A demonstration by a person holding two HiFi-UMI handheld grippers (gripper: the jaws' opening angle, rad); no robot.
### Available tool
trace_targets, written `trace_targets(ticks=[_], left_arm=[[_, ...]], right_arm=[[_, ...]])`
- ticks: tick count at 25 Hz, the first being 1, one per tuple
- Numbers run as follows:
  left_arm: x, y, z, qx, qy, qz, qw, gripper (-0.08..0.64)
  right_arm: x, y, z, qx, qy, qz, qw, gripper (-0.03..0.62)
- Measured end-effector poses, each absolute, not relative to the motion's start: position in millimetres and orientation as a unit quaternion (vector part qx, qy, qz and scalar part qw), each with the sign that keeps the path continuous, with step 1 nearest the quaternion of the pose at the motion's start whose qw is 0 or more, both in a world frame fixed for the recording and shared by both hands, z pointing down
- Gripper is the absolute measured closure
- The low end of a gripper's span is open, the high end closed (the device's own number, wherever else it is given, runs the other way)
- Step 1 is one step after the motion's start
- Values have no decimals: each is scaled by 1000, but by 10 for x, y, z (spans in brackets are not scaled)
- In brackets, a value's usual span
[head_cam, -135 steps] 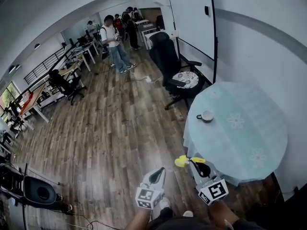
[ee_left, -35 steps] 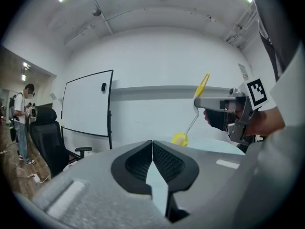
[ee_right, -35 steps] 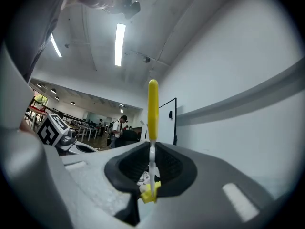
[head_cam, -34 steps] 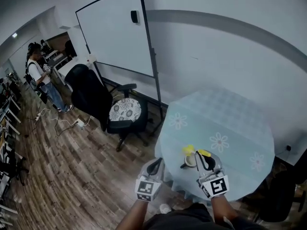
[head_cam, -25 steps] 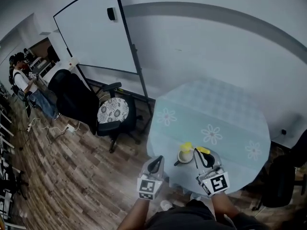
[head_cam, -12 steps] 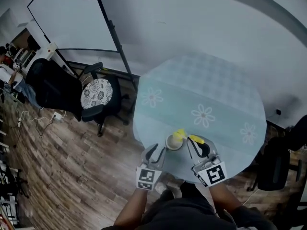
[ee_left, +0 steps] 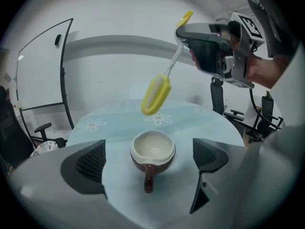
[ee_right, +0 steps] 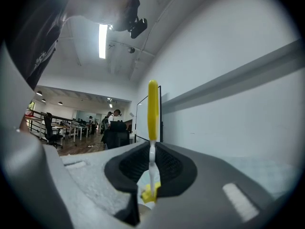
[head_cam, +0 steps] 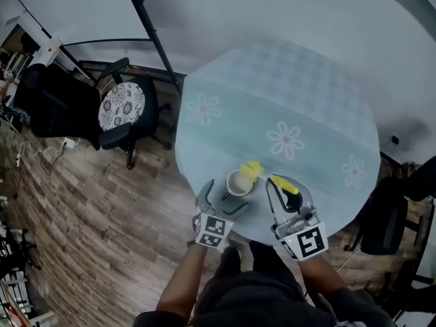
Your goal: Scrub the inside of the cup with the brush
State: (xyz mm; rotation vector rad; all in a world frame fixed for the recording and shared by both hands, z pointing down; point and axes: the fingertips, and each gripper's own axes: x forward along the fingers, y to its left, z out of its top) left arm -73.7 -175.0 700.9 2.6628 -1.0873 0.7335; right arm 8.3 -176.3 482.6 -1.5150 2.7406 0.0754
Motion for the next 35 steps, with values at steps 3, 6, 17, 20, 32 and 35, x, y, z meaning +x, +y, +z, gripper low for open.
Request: trace_targets(ticks=[3,6,17,20,32,35], left_arm=[[-668,-1841,7188,891,-359,260,98,-14],[-612,-1911,7335,890,-353,270,104,-21],[-350,-2079,7865,875,-340,324,114,-40],[-297,-2111,7935,874,-344,323,116,-40],[-155,-2198,8145,871,-324,348,122,-35],[-142,-2236,8144,871,-330,344,120,-29]], right_arm=[[127,-1846,4840,-483,875,27,8,554],[174,-1911,4866,-485,874,28,10,554],[410,-2100,5252,-487,874,3,4,554],[439,-2130,5328,-486,874,-2,8,554],[587,-2225,5494,-485,874,-29,10,554],[664,-2248,5527,-485,874,-26,7,554]])
